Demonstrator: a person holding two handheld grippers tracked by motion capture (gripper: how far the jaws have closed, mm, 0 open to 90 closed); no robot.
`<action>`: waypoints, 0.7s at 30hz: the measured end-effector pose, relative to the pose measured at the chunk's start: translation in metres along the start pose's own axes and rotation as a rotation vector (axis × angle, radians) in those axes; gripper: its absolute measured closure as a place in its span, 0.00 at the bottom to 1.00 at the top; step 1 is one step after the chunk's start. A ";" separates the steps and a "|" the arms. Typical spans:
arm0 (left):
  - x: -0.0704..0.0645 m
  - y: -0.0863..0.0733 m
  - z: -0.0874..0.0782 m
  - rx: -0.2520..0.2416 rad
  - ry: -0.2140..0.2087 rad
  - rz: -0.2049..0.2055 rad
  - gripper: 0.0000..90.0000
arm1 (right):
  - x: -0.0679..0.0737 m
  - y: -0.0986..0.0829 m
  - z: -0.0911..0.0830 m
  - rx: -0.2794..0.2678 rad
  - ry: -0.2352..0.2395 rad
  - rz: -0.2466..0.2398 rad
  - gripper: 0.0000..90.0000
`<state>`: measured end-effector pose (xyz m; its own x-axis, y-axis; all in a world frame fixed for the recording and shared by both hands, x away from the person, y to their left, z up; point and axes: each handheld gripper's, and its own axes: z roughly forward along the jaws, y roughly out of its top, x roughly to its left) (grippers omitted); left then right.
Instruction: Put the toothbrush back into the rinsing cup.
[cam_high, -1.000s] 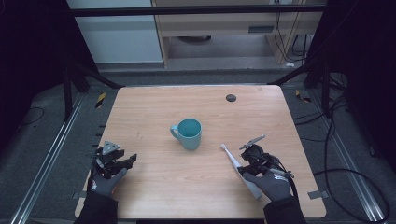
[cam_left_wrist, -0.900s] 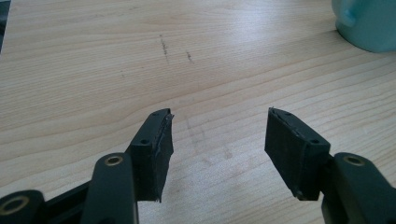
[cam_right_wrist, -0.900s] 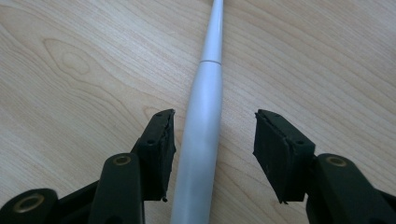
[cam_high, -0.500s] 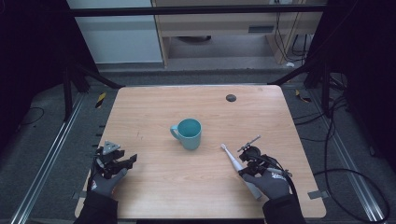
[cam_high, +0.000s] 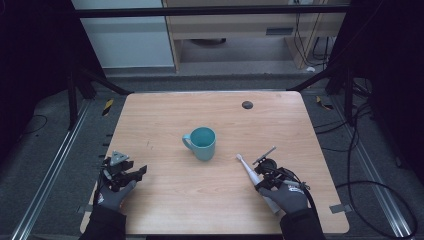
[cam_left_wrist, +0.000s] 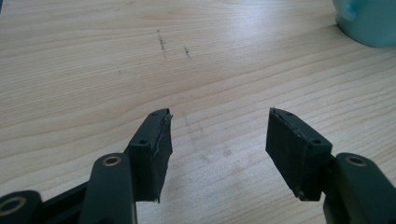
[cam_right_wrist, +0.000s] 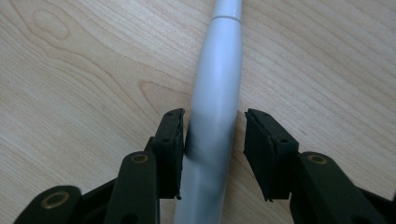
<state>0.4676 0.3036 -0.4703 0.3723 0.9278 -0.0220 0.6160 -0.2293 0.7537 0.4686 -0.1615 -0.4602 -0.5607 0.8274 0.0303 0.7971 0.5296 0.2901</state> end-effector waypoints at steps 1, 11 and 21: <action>0.000 0.000 0.000 0.000 0.000 0.000 0.44 | 0.000 0.000 0.001 0.004 0.004 0.006 0.65; 0.000 0.000 0.000 0.002 0.000 -0.002 0.44 | -0.002 0.000 0.008 0.016 0.013 0.014 0.73; 0.001 0.000 0.000 0.003 0.002 -0.001 0.44 | -0.004 -0.002 0.004 0.000 0.003 0.045 0.74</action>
<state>0.4679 0.3043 -0.4699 0.3706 0.9285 -0.0214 0.6183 -0.2295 0.7517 0.4703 -0.1646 -0.4649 -0.5247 0.8501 0.0462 0.8218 0.4915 0.2883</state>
